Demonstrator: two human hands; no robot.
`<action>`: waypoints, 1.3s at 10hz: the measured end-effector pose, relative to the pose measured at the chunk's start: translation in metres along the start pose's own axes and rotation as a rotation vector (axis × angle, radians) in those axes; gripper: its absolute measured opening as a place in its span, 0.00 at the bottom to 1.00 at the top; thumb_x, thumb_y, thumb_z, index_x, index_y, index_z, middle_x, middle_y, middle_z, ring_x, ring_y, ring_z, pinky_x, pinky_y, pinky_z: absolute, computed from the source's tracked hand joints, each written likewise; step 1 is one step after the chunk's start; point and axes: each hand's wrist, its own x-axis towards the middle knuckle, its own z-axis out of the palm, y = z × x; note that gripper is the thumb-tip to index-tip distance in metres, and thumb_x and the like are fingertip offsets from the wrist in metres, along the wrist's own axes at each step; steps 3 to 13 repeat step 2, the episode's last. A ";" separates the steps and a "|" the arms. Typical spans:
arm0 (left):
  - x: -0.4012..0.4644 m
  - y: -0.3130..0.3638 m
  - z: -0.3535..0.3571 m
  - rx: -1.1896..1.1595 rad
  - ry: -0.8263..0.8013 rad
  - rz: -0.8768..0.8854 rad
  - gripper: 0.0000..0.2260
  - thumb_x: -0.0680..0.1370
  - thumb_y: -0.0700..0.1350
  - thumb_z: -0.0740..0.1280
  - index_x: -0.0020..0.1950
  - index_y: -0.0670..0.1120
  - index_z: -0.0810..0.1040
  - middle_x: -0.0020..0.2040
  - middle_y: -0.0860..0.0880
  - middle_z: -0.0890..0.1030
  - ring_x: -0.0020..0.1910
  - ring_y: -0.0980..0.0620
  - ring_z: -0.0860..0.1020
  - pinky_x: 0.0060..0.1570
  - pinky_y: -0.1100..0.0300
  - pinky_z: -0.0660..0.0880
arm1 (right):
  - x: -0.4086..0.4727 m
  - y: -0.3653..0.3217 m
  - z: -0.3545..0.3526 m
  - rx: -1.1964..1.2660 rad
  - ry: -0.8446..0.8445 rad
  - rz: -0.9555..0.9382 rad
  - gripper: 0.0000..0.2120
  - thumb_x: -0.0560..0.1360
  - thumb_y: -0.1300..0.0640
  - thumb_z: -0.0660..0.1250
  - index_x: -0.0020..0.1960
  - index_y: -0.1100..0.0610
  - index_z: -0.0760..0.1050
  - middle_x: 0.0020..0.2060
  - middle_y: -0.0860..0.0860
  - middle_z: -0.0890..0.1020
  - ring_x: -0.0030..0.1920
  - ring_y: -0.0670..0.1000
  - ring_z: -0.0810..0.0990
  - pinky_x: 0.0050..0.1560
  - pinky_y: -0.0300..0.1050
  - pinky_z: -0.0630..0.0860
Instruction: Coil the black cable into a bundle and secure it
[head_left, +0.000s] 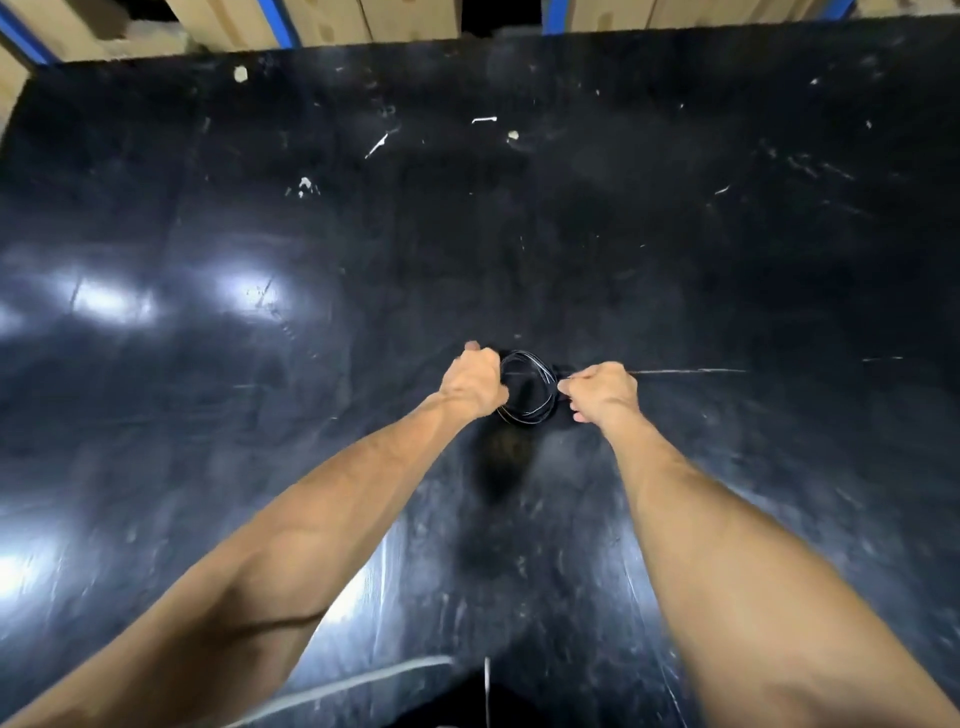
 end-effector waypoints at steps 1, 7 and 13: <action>-0.003 -0.002 -0.003 -0.005 0.014 0.019 0.20 0.73 0.50 0.71 0.61 0.42 0.77 0.61 0.42 0.73 0.59 0.40 0.77 0.59 0.51 0.76 | -0.001 -0.007 -0.004 -0.065 -0.105 0.010 0.04 0.73 0.59 0.73 0.45 0.59 0.83 0.45 0.56 0.86 0.47 0.56 0.87 0.47 0.53 0.86; -0.008 -0.012 -0.003 -0.007 0.019 0.027 0.21 0.76 0.54 0.67 0.61 0.42 0.76 0.60 0.42 0.74 0.58 0.42 0.77 0.59 0.50 0.75 | -0.007 -0.011 -0.008 -0.182 -0.122 -0.018 0.08 0.73 0.56 0.72 0.48 0.60 0.83 0.45 0.56 0.86 0.47 0.56 0.86 0.46 0.51 0.86; -0.008 -0.012 -0.003 -0.007 0.019 0.027 0.21 0.76 0.54 0.67 0.61 0.42 0.76 0.60 0.42 0.74 0.58 0.42 0.77 0.59 0.50 0.75 | -0.007 -0.011 -0.008 -0.182 -0.122 -0.018 0.08 0.73 0.56 0.72 0.48 0.60 0.83 0.45 0.56 0.86 0.47 0.56 0.86 0.46 0.51 0.86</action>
